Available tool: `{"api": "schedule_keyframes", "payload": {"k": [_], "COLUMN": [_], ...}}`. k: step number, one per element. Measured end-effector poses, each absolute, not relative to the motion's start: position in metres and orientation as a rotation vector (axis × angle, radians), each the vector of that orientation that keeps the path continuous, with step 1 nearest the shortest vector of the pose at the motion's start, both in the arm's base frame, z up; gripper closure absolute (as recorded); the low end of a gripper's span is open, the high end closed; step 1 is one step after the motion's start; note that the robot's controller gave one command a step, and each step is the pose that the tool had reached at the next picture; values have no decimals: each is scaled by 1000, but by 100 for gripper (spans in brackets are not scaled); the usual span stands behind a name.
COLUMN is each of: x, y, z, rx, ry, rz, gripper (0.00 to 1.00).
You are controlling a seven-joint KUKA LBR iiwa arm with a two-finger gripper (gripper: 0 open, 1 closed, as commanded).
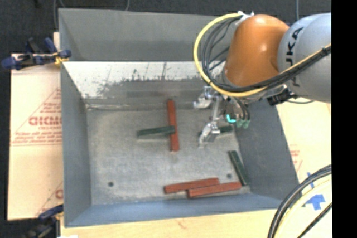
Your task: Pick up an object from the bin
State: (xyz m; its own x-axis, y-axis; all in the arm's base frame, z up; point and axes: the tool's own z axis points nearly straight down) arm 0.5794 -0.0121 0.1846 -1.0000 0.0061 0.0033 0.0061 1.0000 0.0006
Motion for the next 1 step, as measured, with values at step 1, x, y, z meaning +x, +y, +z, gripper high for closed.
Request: {"api": "schedule_keyframes", "payload": {"k": [1], "x": [581], "y": [-12], "z": [189], "rx": [-10], "ry": [-3146], "rz": [-1], "gripper": [0]}}
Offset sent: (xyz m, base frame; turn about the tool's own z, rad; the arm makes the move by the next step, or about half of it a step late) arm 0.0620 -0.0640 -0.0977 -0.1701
